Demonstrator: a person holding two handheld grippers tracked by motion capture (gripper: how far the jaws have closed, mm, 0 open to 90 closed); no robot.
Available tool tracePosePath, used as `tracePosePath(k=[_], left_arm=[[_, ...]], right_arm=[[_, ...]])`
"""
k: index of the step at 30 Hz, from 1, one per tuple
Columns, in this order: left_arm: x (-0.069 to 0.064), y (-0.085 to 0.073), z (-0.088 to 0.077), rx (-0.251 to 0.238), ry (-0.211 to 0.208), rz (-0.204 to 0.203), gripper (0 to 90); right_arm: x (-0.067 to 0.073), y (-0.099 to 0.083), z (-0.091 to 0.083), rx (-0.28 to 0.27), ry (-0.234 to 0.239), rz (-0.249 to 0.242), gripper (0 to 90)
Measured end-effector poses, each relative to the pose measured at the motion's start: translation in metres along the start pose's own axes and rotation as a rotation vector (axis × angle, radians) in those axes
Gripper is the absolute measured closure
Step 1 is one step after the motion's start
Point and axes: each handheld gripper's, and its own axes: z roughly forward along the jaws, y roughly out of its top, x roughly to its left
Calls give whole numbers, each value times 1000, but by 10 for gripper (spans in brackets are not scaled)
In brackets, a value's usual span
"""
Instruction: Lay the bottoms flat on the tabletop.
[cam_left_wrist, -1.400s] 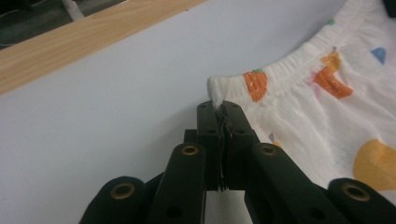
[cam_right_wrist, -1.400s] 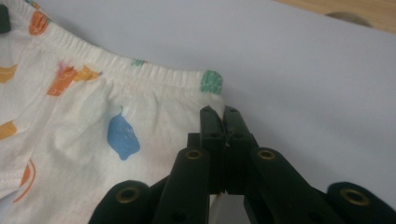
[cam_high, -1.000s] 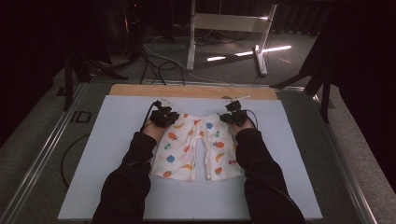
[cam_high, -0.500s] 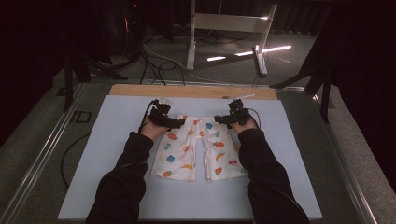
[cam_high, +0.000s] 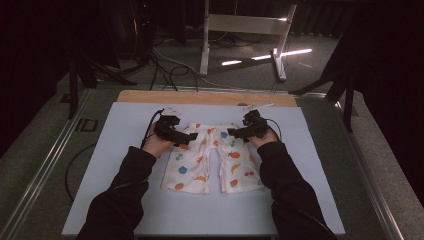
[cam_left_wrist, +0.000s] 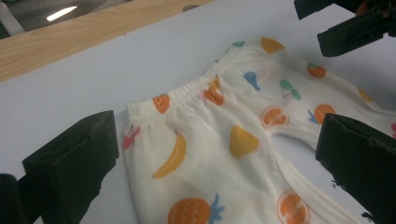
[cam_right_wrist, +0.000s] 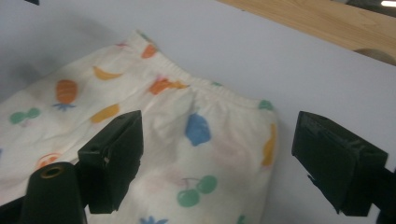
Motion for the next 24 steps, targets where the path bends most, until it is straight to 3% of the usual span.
tracePosePath(k=[6,7,9,11,14,18,24], left_arm=[[-4,-11,-14,-10,-3,13,3],[-6,-13,-17,-10,-5,19,3],[-9,-18,-22,-12,-8,23,3],[-11,-22,-25,-15,-12,23,2],[-15,-28,-31,-17,-12,32,2],[-19,-38,-39,-26,-18,24,3],[-26,-52,-49,-11,-10,44,3]], right_arm=[[12,-9,-5,3,19,-23,205],[14,-11,-5,2,10,-29,258],[18,-16,-8,3,-18,-44,456],[22,-21,-10,12,-16,-76,657],[28,-29,-11,51,-16,-126,845],[32,-43,-10,102,14,-154,900],[24,-62,-7,148,-4,-157,900]])
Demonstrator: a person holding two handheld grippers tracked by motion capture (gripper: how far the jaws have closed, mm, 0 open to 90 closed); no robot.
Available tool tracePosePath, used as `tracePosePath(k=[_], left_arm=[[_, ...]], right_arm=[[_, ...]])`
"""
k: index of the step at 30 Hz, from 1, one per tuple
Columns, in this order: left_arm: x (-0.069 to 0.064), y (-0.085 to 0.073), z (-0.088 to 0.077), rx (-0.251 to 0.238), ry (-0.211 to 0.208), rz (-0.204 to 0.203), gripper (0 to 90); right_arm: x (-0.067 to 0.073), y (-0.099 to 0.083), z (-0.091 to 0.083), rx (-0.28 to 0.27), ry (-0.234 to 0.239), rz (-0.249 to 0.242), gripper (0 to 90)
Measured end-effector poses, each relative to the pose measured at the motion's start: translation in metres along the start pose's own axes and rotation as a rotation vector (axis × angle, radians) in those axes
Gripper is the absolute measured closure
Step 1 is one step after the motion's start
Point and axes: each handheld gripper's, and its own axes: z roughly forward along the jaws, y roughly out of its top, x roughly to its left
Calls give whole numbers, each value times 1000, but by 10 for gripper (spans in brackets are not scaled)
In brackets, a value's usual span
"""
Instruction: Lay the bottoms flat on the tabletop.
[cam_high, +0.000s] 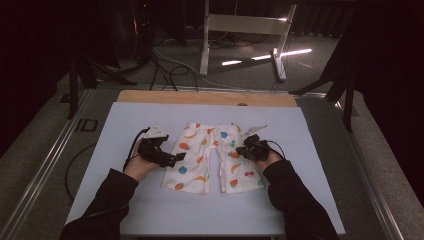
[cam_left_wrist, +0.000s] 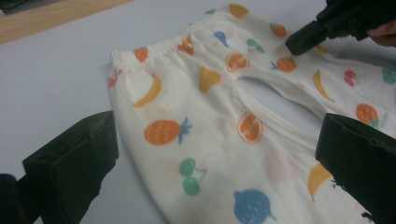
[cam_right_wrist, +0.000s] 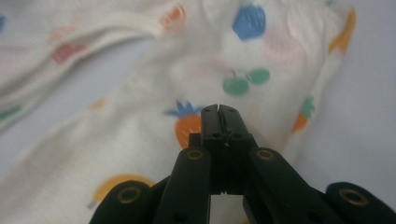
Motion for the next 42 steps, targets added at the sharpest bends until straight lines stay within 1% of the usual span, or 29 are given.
tracePosePath(k=[3,7,9,11,13,14,20,24,25,26,28,30,31,32,33,34,36,38,39,40,41,42], left_arm=[[-2,-5,-5,-8,-8,-8,3],[-3,-9,-10,-14,-10,-6,3],[-3,-9,-11,-14,-11,-8,3],[-5,-11,-13,-9,-10,2,3],[-6,-12,-15,-8,-15,10,3],[-6,-13,-15,-9,-15,10,3],[-8,-16,-14,-8,-26,13,2],[-8,-18,-14,-10,-33,11,1],[-8,-19,-14,-13,-39,11,1],[-8,-19,-14,-15,-37,14,1],[-8,-19,-15,-20,-46,17,2],[-8,-18,-15,-24,-51,24,1],[-8,-18,-16,-26,-56,25,1],[-8,-18,-17,-30,-56,26,1],[-8,-17,-17,-34,-59,25,1],[-8,-17,-18,-34,-60,26,1],[-8,-17,-19,-35,-60,32,1],[-9,-16,-20,-41,-61,30,1],[-9,-16,-20,-43,-63,28,1],[-9,-16,-20,-44,-67,29,1],[-10,-16,-20,-44,-67,31,1],[-10,-16,-21,-43,-70,32,1]], right_arm=[[-6,-8,-2,6,-12,22,900],[-15,-19,-6,9,-36,45,900],[-17,-22,-8,7,-36,51,900],[-25,-30,-13,-8,-46,78,900],[-27,-34,-15,-13,-59,88,900],[-29,-36,-16,-17,-57,93,900],[-33,-43,-20,-41,-65,124,900],[-33,-43,-20,-36,-78,128,899],[-33,-42,-20,-34,-78,125,899],[-32,-41,-21,-41,-75,125,899],[-30,-39,-24,-58,-62,126,882],[-29,-35,-28,-79,-50,117,829],[-28,-34,-30,-91,-34,115,781],[-26,-32,-32,-108,-22,113,710],[-25,-30,-34,-120,-9,99,640],[-23,-29,-36,-131,3,96,599],[-20,-26,-40,-169,47,90,453],[-17,-22,-43,-188,73,76,313],[-15,-21,-43,-194,99,72,232],[-14,-20,-44,-198,116,67,184],[-12,-19,-45,-203,124,61,164],[-11,-19,-47,-210,133,60,162]])
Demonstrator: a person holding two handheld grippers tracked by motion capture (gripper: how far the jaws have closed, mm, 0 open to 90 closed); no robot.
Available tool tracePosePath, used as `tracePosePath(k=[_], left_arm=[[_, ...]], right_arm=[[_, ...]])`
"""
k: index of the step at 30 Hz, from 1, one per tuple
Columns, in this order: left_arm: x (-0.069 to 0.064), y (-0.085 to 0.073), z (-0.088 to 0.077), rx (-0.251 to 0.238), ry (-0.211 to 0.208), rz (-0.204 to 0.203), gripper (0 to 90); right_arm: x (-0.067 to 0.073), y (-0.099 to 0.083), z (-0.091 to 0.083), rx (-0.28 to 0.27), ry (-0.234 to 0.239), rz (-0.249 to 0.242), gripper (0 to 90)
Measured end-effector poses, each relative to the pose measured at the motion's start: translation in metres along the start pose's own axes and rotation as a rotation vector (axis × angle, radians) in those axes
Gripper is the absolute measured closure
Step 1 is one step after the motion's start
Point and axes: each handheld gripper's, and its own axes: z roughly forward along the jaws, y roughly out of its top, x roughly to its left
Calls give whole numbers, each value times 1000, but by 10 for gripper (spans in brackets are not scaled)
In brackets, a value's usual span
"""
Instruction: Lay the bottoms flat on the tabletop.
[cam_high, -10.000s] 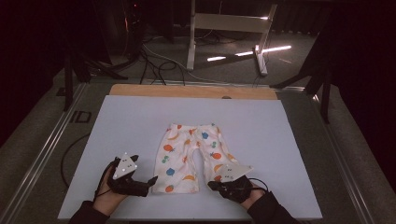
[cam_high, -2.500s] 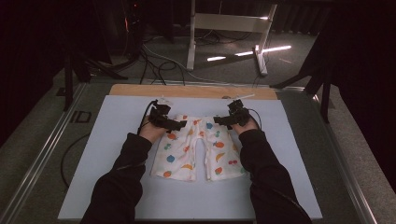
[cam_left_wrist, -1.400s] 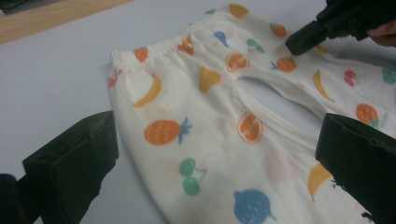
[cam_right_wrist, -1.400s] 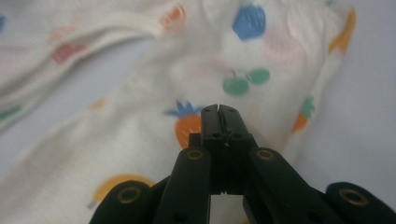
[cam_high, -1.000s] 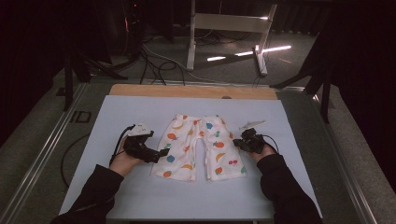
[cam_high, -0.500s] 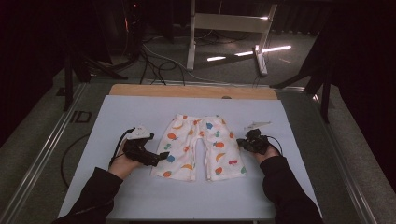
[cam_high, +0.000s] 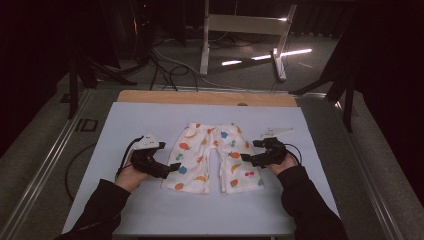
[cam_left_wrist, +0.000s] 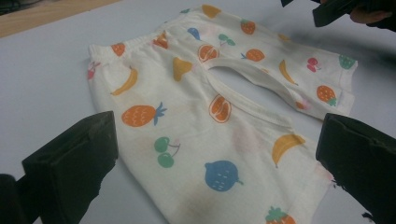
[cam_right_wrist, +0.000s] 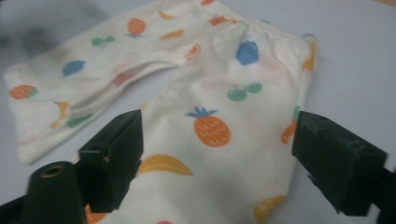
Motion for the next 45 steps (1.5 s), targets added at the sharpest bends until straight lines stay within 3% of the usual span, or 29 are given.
tracePosePath(k=[6,17,27,31,38,45], left_arm=[[-7,-3,-4,2,-26,13,0],[-21,-19,-13,25,-81,15,1],[-28,-45,-28,60,-73,4,1],[-31,-60,-43,71,-59,-5,1],[-31,-77,-60,60,-38,-41,1],[-29,-85,-64,55,-16,-57,1]], right_arm=[[9,-2,-4,-11,55,-27,116],[25,-21,-13,-11,75,-48,106],[38,-45,-31,-28,61,-47,106],[42,-61,-42,-23,51,-32,107],[45,-79,-59,-26,38,-16,107],[48,-96,-66,-1,15,-13,107]])
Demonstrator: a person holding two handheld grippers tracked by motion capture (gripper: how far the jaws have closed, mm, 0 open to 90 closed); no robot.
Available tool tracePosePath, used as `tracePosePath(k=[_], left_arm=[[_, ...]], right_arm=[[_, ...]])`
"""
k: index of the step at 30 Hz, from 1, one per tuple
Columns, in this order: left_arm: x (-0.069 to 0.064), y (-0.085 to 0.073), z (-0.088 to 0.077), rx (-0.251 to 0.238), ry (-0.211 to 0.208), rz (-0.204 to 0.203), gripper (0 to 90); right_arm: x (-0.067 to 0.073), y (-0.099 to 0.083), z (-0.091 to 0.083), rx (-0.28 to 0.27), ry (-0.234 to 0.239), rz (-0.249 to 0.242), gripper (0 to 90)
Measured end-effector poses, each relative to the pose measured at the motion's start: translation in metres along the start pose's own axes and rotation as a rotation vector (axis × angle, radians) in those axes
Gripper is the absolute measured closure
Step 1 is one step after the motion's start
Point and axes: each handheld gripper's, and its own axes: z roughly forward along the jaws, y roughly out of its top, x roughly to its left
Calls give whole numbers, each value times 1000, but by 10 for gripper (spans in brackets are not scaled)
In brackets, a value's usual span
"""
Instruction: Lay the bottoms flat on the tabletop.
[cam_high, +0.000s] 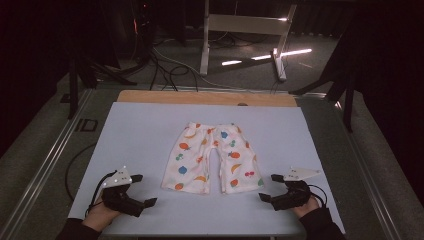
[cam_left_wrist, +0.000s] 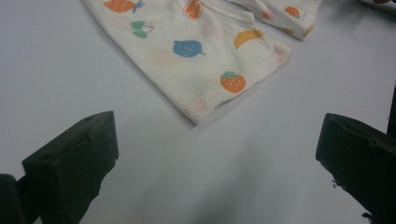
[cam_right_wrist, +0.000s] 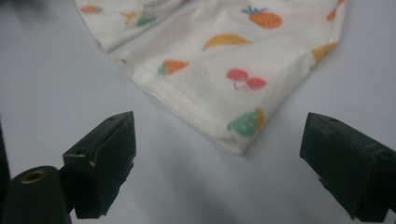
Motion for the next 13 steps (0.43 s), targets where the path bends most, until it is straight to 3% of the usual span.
tracePosePath(k=[6,13], left_arm=[[-2,-1,3,13,3,26,1],[-2,-1,5,10,-4,24,1]], right_arm=[[-2,-3,1,-11,-14,4,107],[0,-2,4,6,-24,-28,108]])
